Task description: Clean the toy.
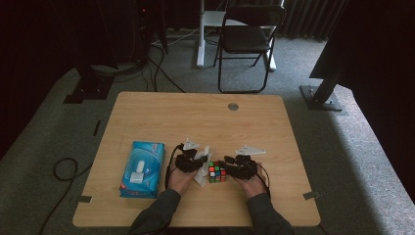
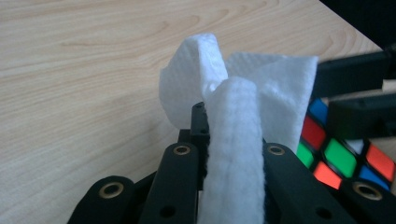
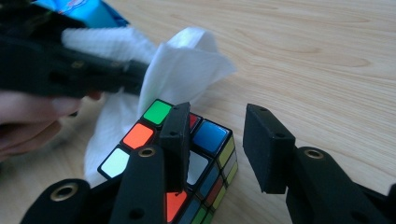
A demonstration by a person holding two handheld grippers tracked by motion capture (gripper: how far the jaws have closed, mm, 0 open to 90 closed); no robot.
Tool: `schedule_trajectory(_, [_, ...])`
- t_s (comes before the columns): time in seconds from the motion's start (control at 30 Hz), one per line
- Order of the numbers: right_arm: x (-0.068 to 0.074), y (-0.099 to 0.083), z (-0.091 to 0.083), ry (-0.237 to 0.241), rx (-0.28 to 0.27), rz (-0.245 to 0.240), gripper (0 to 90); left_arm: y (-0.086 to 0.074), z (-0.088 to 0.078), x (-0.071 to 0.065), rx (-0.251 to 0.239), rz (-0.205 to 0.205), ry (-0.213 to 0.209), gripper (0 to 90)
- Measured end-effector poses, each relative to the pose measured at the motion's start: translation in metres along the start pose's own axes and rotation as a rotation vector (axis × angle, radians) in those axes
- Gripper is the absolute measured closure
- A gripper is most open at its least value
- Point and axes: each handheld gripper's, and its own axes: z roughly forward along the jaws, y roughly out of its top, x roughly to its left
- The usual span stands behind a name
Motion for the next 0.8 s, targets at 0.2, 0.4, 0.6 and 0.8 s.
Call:
schedule_trajectory(0.2, [0.002,0.001,0.001,0.007,0.007,-0.012,59.6,0.0,0.004,-0.005,0.029,0.033,-0.038,82.2])
schedule_trajectory(0.4, [0.002,0.001,0.001,-0.025,0.0,-0.012,55.4,-0.006,0.003,-0.012,0.036,0.046,-0.046,82.5])
schedule_trajectory(0.6, [0.005,0.002,0.001,-0.104,-0.019,-0.018,55.7,-0.014,-0.001,-0.023,0.035,0.045,-0.061,82.6])
schedule_trajectory(0.8, [0.005,0.002,0.001,-0.138,-0.023,-0.021,54.9,-0.014,-0.001,-0.022,0.026,0.034,-0.062,82.2])
